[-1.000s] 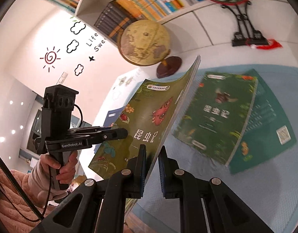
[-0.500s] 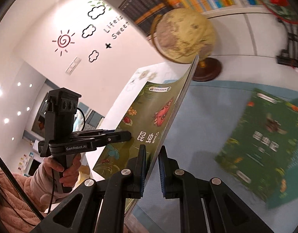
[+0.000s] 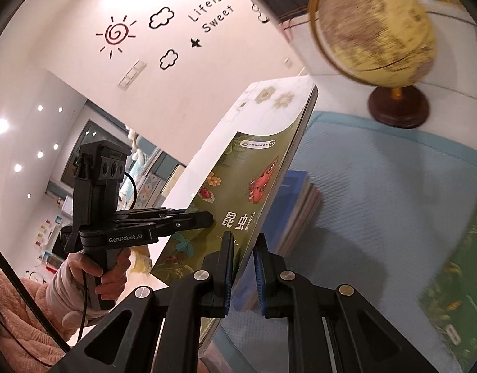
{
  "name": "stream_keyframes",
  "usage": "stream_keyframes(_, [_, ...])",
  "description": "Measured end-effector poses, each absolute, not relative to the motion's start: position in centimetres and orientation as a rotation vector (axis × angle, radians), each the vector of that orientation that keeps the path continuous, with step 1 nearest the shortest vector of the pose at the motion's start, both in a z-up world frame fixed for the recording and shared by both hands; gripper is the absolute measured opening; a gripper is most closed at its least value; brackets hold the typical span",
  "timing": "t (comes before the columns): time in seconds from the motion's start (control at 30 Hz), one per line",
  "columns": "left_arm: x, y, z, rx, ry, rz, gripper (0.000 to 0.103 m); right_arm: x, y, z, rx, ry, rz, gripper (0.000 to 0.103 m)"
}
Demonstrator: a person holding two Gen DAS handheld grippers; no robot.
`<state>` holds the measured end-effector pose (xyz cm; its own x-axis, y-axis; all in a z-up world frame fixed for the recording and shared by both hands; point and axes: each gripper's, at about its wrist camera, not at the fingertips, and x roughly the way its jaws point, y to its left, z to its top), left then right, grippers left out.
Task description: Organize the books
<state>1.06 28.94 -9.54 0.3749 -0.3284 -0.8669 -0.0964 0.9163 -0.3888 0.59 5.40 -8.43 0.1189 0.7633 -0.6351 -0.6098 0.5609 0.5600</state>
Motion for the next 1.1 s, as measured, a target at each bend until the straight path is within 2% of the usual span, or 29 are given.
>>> stream_keyframes(0.4, [-0.2, 34.3, -12.0, -0.468, 1.235, -0.086, 0.018, 0.8, 10.8, -12.0, 0.203, 1.123, 1.029, 0.013])
stream_keyframes(0.57, [-0.2, 35.8, -14.6, -0.540, 1.298, -0.070, 0.018, 0.8, 11.7, -15.0, 0.224, 1.217, 0.922, 0.013])
stream_keyframes(0.9, [-0.3, 36.8, -16.3, -0.494, 1.367, 0.031, 0.018, 0.5, 12.8, -17.8, 0.249, 1.287, 0.829, 0.013])
stream_keyframes(0.97, [-0.4, 36.9, -16.0, -0.477, 1.376, 0.058, 0.021, 0.7, 12.7, -18.1, 0.267, 1.296, 0.814, 0.013])
stream_keyframes(1.07, [-0.5, 36.7, -15.5, -0.448, 1.391, 0.090, 0.021, 1.0, 12.8, -18.6, 0.273, 1.328, 0.796, 0.016])
stream_keyframes(1.1, [-0.5, 36.6, -15.2, -0.438, 1.395, 0.104, 0.021, 1.1, 12.7, -18.6, 0.277, 1.339, 0.793, 0.027])
